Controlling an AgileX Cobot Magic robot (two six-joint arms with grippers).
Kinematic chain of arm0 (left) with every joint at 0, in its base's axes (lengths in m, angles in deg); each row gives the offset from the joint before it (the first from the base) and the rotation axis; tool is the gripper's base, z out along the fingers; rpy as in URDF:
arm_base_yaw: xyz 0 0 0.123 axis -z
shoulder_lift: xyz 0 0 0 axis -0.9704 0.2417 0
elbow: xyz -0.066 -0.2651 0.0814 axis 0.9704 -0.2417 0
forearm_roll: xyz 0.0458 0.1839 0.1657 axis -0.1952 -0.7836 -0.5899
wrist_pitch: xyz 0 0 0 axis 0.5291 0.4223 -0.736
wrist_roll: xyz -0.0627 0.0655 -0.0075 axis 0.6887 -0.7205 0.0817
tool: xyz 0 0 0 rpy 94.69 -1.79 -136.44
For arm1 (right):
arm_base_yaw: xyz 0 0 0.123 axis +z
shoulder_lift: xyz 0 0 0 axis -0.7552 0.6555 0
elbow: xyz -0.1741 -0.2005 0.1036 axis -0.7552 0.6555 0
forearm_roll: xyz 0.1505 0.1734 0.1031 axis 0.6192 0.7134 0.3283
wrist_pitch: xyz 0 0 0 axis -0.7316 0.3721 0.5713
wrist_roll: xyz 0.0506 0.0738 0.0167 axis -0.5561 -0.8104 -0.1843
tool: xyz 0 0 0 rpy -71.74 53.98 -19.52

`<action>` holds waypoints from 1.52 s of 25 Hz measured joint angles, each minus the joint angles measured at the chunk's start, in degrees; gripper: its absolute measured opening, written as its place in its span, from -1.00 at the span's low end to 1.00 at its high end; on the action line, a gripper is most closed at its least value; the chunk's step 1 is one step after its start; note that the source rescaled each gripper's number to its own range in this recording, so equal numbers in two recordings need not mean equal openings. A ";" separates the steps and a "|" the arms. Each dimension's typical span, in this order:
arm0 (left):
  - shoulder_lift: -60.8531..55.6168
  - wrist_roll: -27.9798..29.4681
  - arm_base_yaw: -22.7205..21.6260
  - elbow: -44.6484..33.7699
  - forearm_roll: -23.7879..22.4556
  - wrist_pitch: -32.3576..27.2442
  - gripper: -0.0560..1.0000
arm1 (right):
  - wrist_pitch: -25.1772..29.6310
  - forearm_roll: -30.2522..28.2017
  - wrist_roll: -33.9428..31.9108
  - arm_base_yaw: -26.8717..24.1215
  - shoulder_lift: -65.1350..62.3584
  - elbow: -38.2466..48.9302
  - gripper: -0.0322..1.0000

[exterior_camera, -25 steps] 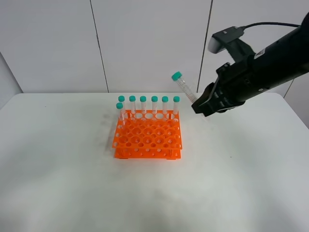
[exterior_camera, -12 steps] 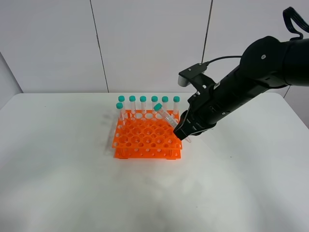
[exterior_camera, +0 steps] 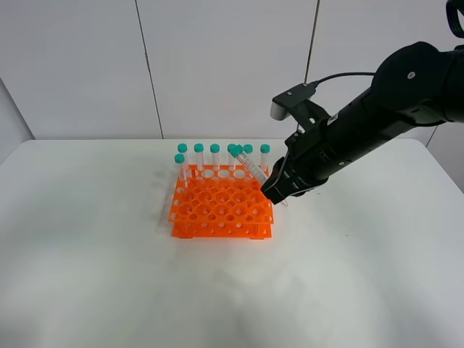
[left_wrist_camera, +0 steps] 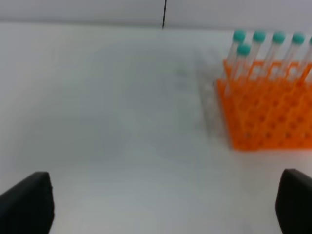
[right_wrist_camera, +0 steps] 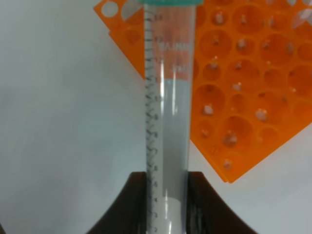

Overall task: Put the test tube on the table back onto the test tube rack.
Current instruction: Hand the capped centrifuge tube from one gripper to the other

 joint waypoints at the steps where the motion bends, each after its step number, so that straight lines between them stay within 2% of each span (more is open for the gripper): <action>1: 3.45 -1.16 0.00 2.09 0.18 0.57 1.00 | 0.00 0.00 0.00 0.00 0.00 0.00 -0.90; 6: 20.02 -5.12 0.00 9.87 0.77 4.38 1.00 | 0.00 0.00 0.24 0.00 0.00 0.00 -0.90; 10: 31.70 -8.23 0.00 11.30 6.82 10.20 1.00 | -0.24 -0.05 2.15 0.89 0.00 0.00 -0.90; 13: 39.81 -15.83 0.00 11.41 17.19 14.96 1.00 | -0.68 -0.05 2.98 3.22 0.00 0.00 -0.90; 15: 44.54 -23.69 0.00 11.41 26.78 16.83 1.00 | -1.71 -0.05 3.07 4.74 0.00 0.00 -0.90; 21: 58.30 -44.98 0.05 11.41 54.82 16.42 1.00 | -3.25 -0.05 2.64 5.49 0.00 0.00 -0.90; 23: 62.16 -50.86 0.35 11.41 62.86 15.66 1.00 | -3.25 -0.05 2.30 5.49 0.00 0.00 -0.90; 25: 65.23 -54.82 1.49 11.41 69.04 15.54 1.00 | -3.31 -0.05 2.11 5.49 0.00 0.00 -0.90; 27: 68.16 -57.56 3.60 11.41 74.14 15.48 1.00 | -3.31 -0.05 2.11 5.49 0.00 0.00 -0.90; 32: 74.24 -60.27 10.44 11.41 83.17 15.47 1.00 | -3.31 -0.05 2.06 5.49 0.00 0.00 -0.90; 36: 78.06 -63.89 14.25 11.41 91.06 15.53 1.00 | -3.31 -0.05 2.06 5.49 0.00 0.00 -0.90; 38: 79.93 -65.77 15.75 11.41 92.39 15.53 1.00 | -3.31 -0.05 2.06 5.49 0.00 0.00 -0.90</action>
